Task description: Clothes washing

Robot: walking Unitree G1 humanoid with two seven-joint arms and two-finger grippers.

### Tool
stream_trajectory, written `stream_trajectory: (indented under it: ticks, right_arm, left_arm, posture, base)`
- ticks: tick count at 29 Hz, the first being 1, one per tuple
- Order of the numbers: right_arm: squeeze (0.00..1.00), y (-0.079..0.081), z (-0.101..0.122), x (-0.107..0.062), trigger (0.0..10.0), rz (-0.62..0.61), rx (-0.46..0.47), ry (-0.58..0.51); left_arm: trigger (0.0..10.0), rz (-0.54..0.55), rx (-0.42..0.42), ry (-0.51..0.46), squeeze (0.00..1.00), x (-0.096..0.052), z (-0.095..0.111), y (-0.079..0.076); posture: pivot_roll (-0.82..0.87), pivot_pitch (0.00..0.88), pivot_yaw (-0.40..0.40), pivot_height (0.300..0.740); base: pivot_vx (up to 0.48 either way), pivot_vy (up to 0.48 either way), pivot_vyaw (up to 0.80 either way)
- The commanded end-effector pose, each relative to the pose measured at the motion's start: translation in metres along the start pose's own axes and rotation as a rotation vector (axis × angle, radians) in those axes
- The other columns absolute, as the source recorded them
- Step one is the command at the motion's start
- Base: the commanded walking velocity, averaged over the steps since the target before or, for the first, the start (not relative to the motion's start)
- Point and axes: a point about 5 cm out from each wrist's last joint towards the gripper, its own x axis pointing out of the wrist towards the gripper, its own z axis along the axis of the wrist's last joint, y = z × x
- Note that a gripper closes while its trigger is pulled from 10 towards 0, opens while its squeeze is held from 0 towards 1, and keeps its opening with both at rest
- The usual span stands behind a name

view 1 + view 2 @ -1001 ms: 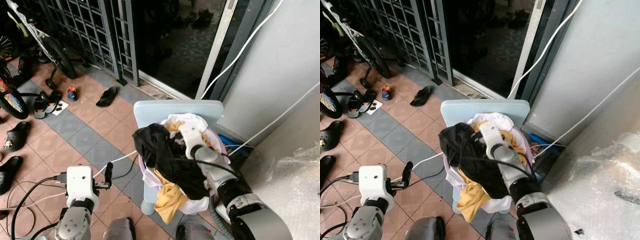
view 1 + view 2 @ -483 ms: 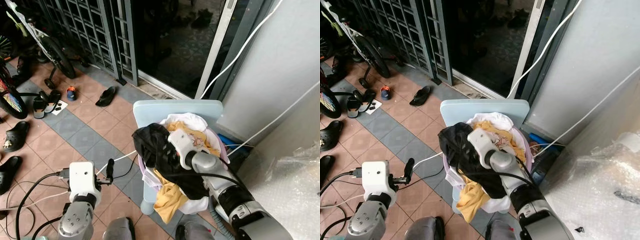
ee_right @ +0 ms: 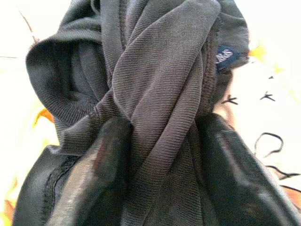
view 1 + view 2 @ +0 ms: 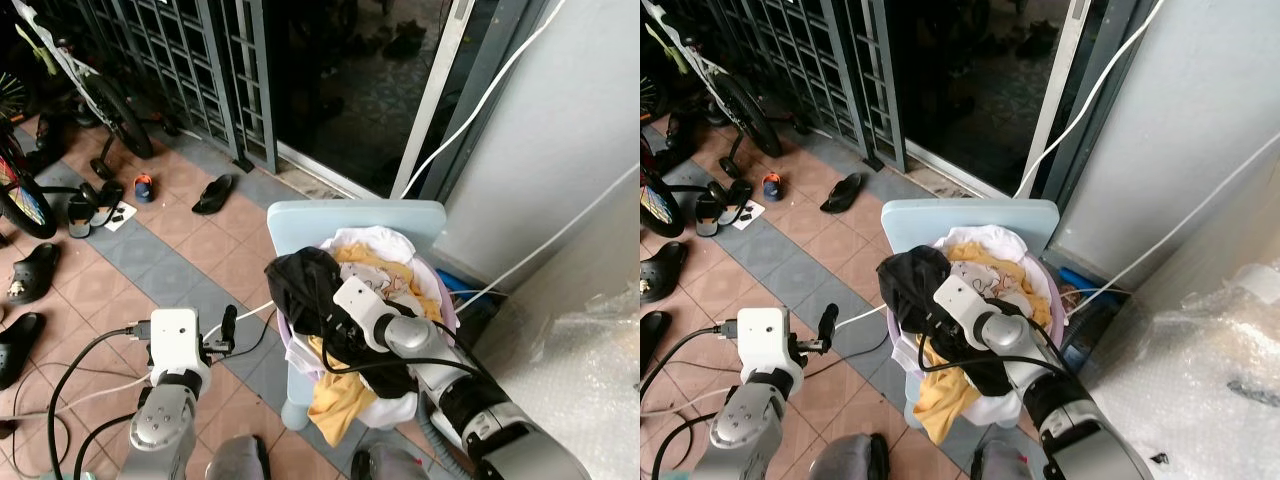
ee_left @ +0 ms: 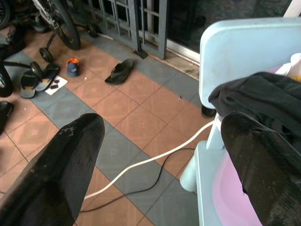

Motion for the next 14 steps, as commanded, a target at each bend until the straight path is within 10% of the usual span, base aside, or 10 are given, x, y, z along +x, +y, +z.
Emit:
stream_trajectory:
  ticks: [1,14]
  right_arm:
    - [0.0,-0.002,-0.011,-0.002,0.0,-0.014,0.006,0.041]
    - [0.0,-0.003,-0.017,-0.003,0.0,-0.015,-0.017,0.063]
  left_arm:
    - [10.0,0.01,0.004,0.012,0.0,0.0,-0.004,0.0]
    - [10.0,0.036,-0.024,-0.066,0.0,0.009,0.013,-0.002]
  posture:
    - [0.02,0.073,-0.004,0.74]
    - [0.0,0.061,-0.018,0.74]
  base:
    - [0.0,0.0,0.0]
    - [0.0,0.0,0.0]
